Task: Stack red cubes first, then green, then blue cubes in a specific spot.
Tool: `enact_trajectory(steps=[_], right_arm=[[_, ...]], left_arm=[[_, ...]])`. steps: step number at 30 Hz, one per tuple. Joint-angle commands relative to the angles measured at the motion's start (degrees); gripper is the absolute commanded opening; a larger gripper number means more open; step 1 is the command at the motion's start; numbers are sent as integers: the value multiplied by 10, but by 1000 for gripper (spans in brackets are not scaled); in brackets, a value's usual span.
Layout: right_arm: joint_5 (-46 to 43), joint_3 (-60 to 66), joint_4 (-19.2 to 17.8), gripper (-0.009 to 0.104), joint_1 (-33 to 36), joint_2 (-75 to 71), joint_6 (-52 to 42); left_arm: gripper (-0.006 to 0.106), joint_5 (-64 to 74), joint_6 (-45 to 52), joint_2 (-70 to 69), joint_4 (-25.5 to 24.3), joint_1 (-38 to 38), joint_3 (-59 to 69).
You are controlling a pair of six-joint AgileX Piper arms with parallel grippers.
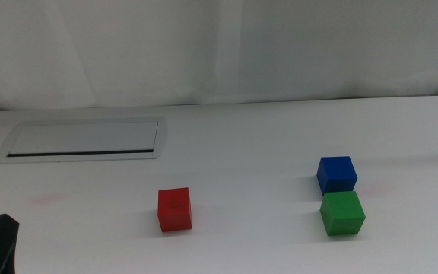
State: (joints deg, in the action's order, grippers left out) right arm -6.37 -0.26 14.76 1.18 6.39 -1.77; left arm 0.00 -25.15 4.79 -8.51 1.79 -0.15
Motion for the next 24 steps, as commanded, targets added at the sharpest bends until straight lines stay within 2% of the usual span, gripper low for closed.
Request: enact_trajectory(steps=[1, 8, 14, 16, 22, 24], right_arm=[[-7, 9, 0, 103, 0, 1, 2], [-7, 9, 0, 103, 0, 1, 3], [-7, 9, 0, 103, 0, 1, 3], [-7, 9, 0, 103, 0, 1, 3], [-5, 9, 0, 103, 0, 1, 3], [-4, 9, 0, 103, 0, 1, 3]], left_arm=[[86, 20, -7, -1, 4, -1, -8], [86, 102, 6, -1, 4, -1, -79], [86, 251, 30, 38, 19, -1, -197], [86, 290, 69, 74, 53, -1, -240], [86, 313, 221, 202, 231, -1, -352], [86, 313, 269, 250, 269, -1, -389]])
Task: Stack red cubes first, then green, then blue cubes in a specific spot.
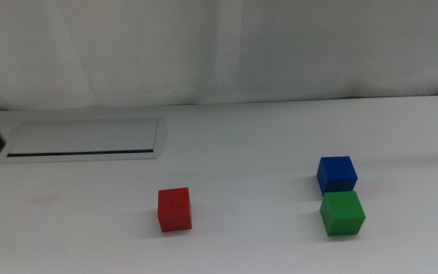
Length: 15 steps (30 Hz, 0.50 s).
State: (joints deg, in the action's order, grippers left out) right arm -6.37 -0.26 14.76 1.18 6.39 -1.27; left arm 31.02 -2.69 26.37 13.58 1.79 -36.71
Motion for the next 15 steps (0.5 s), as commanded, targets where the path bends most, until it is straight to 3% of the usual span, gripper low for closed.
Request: enact_trajectory(steps=[1, 11, 13, 15], right_arm=[[-4, 9, 0, 103, 0, 1, -2], [-5, 9, 0, 103, 0, 1, -2], [-5, 9, 0, 103, 0, 1, -2], [-5, 9, 0, 103, 0, 1, -2]], left_arm=[[86, 2, 52, 58, 55, -1, -41], [85, 64, 27, 269, 43, 77, -203], [85, 81, -5, 310, 13, 108, -229], [84, 97, -62, 347, -48, 149, -255]])
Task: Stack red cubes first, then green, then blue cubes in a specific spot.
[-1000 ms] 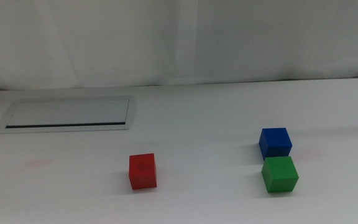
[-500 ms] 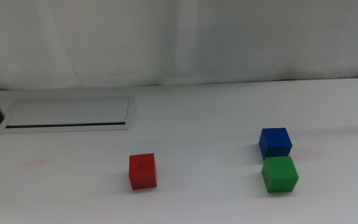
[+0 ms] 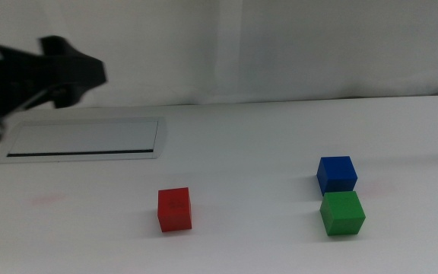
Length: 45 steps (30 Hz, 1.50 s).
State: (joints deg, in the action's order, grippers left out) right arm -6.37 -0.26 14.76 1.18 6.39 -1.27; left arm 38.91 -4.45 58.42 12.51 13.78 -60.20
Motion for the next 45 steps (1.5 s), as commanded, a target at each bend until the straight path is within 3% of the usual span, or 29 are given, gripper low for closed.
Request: enact_trajectory(steps=[1, 6, 9, 15, 22, 32, 45], right_arm=[[-5, 9, 0, 103, 0, 1, -2], [-5, 9, 0, 103, 0, 1, -2], [-5, 9, 0, 103, 0, 1, -2], [-3, 9, 1, 103, 0, 1, -1], [-1, 9, 7, 103, 0, 1, -1], [-1, 9, 7, 103, 0, 1, -2], [-1, 9, 7, 103, 0, 1, -2]], left_arm=[[84, 24, -75, 40, -78, 47, -28], [80, 99, -311, 119, -306, 160, -69], [80, 139, -384, 170, -367, 212, -83], [80, 128, -423, 252, -369, 238, -94], [80, 95, -481, 331, -327, 238, -94], [80, 110, -551, 401, -311, 238, -94], [80, 126, -565, 461, -311, 238, -93]])
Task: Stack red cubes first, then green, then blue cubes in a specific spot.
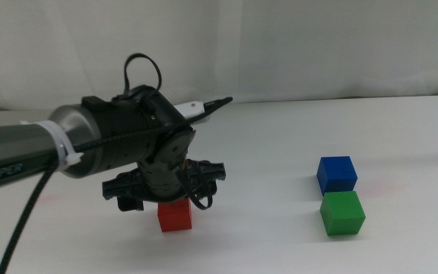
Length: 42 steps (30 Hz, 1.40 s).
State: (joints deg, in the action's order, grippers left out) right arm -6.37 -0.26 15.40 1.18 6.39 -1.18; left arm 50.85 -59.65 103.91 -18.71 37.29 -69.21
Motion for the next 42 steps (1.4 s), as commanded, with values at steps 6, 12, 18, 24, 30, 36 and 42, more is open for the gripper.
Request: enact_trajectory(steps=[6, 12, 18, 24, 30, 36, 42], right_arm=[[-1, 9, 0, 103, 0, 1, -3], [-2, 9, 0, 103, 0, 1, -3], [-2, 9, 0, 103, 0, 1, -3], [-2, 9, 0, 103, 0, 1, -3], [-2, 9, 0, 103, 0, 1, -3], [-1, 9, 0, 103, 0, 1, -3], [-1, 9, 0, 103, 0, 1, -3]], left_arm=[[80, 2, 12, 29, 10, 2, -3], [80, -19, 34, 36, 29, -8, -3], [80, -23, 35, 45, 31, -14, -3], [79, -27, 47, 63, 31, -14, -3], [51, -33, 47, 67, 26, -14, -3], [-3, -29, 44, 62, 16, -14, -3], [-3, -32, -1, 6, 37, 23, -3]])
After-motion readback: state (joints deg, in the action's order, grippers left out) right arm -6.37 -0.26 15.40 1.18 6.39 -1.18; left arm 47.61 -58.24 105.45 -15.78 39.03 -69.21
